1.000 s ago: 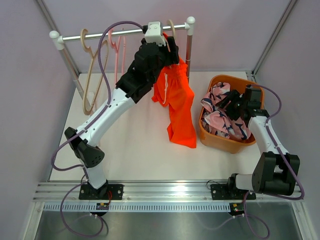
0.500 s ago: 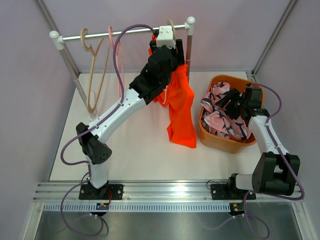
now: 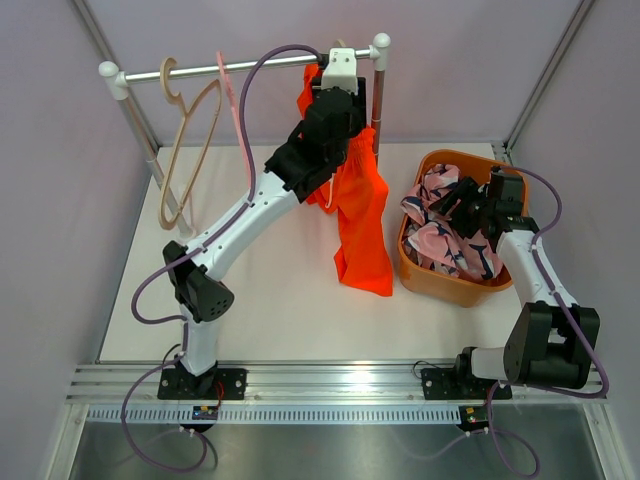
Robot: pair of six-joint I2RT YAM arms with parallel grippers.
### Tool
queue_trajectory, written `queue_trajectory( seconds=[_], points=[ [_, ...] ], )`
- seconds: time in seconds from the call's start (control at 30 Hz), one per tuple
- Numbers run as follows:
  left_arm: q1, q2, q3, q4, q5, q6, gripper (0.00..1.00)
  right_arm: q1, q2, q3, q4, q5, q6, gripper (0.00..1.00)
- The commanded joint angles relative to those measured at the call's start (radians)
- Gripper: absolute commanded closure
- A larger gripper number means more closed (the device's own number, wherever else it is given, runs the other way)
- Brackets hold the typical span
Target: Remove the shorts from the hanger
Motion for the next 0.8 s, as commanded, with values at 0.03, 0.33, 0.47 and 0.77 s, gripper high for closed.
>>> queue_trajectory(
  seconds=[0.03,0.33,0.47,0.77],
  points=[
    [0.009,-0.008,0.05,-0.018,0.001,0.003,0.51,-0.003,-0.007,0.04,0.041,-0.024,-0.013,0.28],
    [0.045,-0.065,0.014,-0.071,0.02,-0.007,0.77,-0.003,-0.027,0.026,0.043,-0.03,-0.006,0.28],
    [0.055,-0.098,-0.01,-0.058,0.027,0.016,0.87,-0.003,-0.036,0.025,0.04,-0.029,-0.008,0.29],
    [0.058,-0.147,0.042,-0.095,0.141,0.082,1.0,-0.003,-0.059,0.029,0.025,-0.02,-0.017,0.29]
  ],
)
